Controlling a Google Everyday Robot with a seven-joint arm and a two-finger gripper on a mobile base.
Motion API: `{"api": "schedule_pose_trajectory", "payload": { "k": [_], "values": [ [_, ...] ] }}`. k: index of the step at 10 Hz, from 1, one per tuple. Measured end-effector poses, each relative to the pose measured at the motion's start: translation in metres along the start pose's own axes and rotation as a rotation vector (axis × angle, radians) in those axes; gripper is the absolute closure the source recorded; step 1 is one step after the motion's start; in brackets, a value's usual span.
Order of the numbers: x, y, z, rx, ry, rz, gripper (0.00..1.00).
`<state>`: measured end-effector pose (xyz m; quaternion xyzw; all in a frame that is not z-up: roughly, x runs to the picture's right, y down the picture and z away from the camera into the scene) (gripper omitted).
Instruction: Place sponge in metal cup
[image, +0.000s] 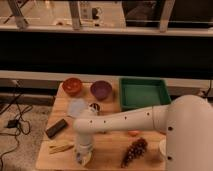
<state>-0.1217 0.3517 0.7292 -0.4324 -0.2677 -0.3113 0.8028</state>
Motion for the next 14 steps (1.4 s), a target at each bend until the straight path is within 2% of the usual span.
{"api": "schedule_pose_trajectory", "payload": {
  "k": [2,8,10,14],
  "values": [
    [-0.002,-0.001,-0.004,0.006,0.016,0.0,1.0],
    [-0.032,-0.015,-0.028,0.044,0.069,-0.056,1.0],
    [-0.047,-0.022,-0.044,0.07,0.095,-0.08,1.0],
    [-0.065,-0.046,-0.075,0.083,0.162,-0.127,1.0]
  ]
}}
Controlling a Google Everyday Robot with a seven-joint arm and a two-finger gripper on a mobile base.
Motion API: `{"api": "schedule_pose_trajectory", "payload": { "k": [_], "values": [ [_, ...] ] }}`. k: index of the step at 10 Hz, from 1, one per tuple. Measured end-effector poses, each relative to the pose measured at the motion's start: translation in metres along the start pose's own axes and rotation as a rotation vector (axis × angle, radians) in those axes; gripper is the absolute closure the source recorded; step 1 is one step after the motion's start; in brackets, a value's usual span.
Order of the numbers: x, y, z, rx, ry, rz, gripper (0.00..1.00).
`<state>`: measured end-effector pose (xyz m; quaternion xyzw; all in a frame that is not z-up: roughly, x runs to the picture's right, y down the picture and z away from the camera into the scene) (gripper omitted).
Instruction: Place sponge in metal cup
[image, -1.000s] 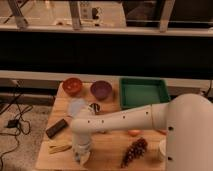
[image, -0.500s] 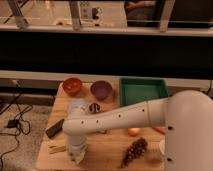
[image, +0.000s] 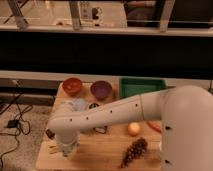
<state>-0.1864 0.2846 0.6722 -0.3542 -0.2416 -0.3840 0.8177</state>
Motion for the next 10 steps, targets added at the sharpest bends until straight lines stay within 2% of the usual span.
{"api": "schedule_pose_trajectory", "payload": {
  "k": [5,6,10],
  "values": [
    [0.044,-0.036,-0.049,0.018,0.077,0.021,1.0],
    [0.05,-0.035,-0.052,0.013,0.085,0.028,1.0],
    [0.048,-0.036,-0.051,0.019,0.079,0.027,1.0]
  ]
}}
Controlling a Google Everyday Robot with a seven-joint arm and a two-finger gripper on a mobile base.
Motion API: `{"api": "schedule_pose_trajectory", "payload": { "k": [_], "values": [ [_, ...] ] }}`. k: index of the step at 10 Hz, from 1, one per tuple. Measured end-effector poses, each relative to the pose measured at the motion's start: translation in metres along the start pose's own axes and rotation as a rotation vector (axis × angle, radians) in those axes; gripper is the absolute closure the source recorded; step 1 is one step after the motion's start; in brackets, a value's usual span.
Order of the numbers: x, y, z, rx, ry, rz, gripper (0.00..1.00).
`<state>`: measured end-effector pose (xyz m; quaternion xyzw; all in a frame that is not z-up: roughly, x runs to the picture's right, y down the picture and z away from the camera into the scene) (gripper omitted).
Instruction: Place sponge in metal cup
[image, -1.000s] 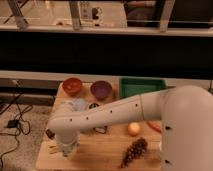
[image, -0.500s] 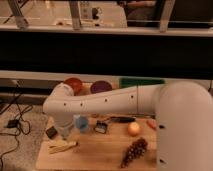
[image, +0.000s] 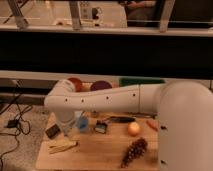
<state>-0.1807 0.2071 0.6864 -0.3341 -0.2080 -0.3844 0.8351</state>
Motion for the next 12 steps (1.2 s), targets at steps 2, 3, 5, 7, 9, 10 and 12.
{"api": "schedule_pose_trajectory", "payload": {
  "k": [2,3,5,7,9,10,12],
  "values": [
    [0.01,0.0,0.0,0.049,-0.017,0.064,1.0],
    [0.018,-0.002,-0.001,0.081,-0.024,0.105,1.0],
    [0.035,-0.012,-0.011,0.153,-0.033,0.164,1.0],
    [0.051,-0.02,-0.021,0.206,-0.035,0.2,1.0],
    [0.07,-0.028,-0.025,0.244,-0.04,0.24,1.0],
    [0.077,-0.028,-0.022,0.251,-0.045,0.255,1.0],
    [0.092,-0.021,-0.004,0.262,-0.066,0.297,1.0]
  ]
}}
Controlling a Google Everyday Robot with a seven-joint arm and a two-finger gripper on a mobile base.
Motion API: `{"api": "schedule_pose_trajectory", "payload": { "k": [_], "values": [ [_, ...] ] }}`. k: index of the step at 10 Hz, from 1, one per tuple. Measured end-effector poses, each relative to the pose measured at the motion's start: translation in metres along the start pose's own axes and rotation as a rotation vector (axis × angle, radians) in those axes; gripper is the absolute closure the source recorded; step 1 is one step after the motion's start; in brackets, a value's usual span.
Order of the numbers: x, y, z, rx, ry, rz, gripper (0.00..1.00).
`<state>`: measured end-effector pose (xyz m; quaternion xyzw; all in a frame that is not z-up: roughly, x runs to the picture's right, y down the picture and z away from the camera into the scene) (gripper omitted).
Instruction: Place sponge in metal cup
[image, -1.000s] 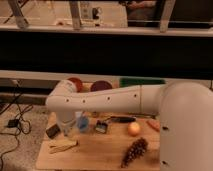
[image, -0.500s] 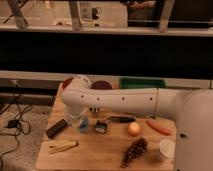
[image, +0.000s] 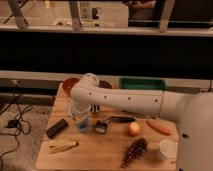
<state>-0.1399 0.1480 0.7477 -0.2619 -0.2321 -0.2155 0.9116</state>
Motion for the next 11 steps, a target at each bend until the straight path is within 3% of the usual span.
{"api": "schedule_pose_trajectory", "payload": {
  "k": [4,9,11],
  "values": [
    [0.025,0.008,0.013,0.03,-0.014,0.056,1.0],
    [0.013,-0.023,0.012,0.054,0.002,0.006,1.0],
    [0.026,-0.031,0.01,0.053,0.028,0.007,1.0]
  ]
}}
